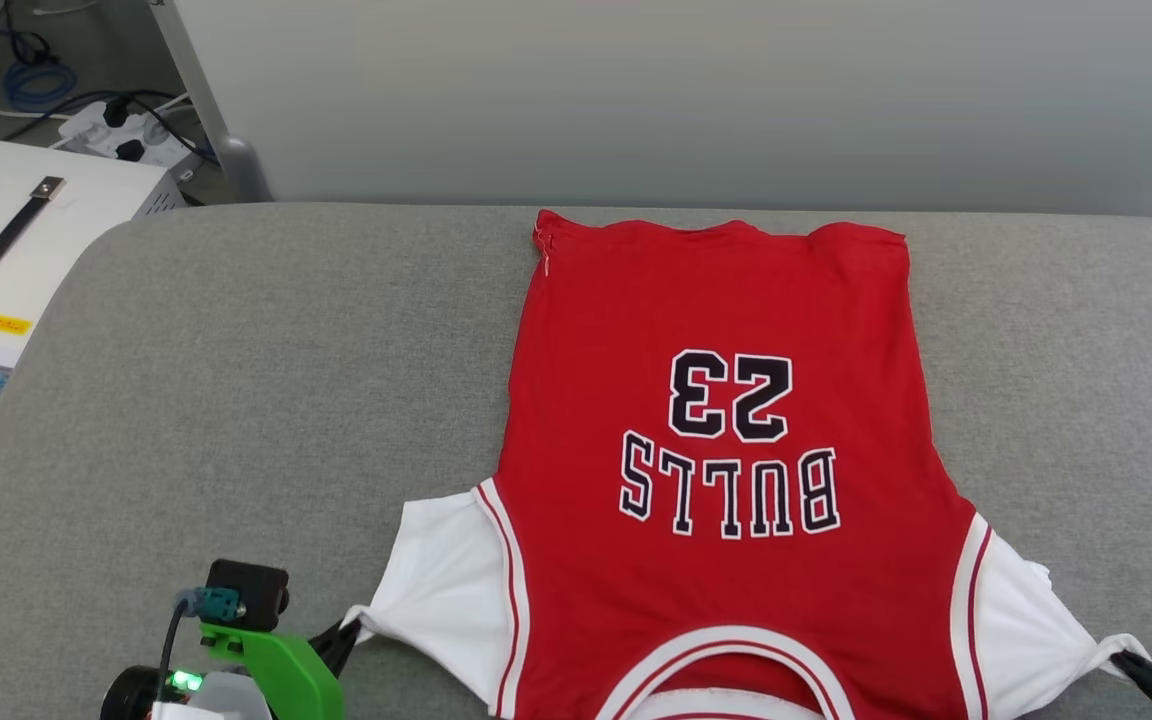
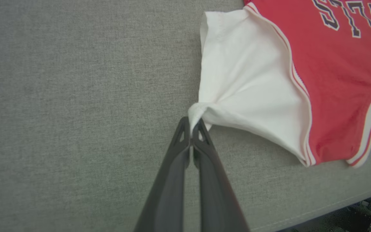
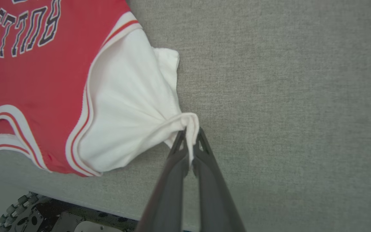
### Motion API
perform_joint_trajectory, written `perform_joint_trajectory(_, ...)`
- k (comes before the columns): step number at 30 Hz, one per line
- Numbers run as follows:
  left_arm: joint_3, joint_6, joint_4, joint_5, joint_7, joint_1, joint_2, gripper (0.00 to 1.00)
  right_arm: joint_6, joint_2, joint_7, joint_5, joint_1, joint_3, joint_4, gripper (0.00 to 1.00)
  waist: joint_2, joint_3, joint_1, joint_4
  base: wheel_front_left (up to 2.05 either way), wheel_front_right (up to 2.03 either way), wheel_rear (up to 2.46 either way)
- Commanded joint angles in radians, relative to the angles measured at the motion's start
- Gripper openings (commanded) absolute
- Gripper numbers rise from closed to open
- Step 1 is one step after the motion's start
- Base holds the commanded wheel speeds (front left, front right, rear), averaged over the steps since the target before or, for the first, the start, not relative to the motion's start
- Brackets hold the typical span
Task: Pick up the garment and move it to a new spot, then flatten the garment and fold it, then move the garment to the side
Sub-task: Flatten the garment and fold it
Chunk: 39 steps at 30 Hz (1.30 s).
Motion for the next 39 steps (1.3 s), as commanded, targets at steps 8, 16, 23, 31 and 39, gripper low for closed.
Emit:
perform_joint_trajectory(8, -0.008, 0.064, -0.246, -0.007, 0.138, 0.01, 0.068, 0.0, -0.002, -0.008, 0.173, -0.02, -0.081, -0.112, -0.148, 1.0, -0.0001, 0.104, 0.0001, 0.02, 0.0, 0.0, 0.0)
perform_joint_trajectory(16, -0.017, 0.147, -0.528, 0.007, 0.282, 0.023, 0.132, 0.0, -0.002, 0.045, 0.47, -0.068, -0.313, -0.233, -0.271, 1.0, -0.0001, 0.259, 0.0001, 0.073, 0.0, 0.0, 0.0)
perform_joint_trajectory(23, -0.04, 0.177, -0.68, 0.083, 0.341, -0.026, 0.16, 0.0, -0.002, 0.093, 0.701, -0.178, -0.602, -0.288, -0.241, 1.0, -0.0001, 0.415, 0.0001, 0.149, 0.0, 0.0, 0.0)
perform_joint_trajectory(31, -0.062, 0.176, -0.73, 0.117, 0.333, -0.071, 0.128, 0.0, -0.002, 0.123, 0.836, -0.353, -0.891, -0.325, -0.105, 1.0, -0.0001, 0.55, 0.0001, 0.225, 0.0, 0.0, 0.0)
perform_joint_trajectory(39, -0.084, 0.148, -0.697, 0.127, 0.287, -0.123, 0.071, 0.0, -0.002, 0.118, 0.829, -0.474, -1.076, -0.328, 0.049, 1.0, -0.0001, 0.625, 0.0001, 0.283, 0.0, 0.0, 0.0)
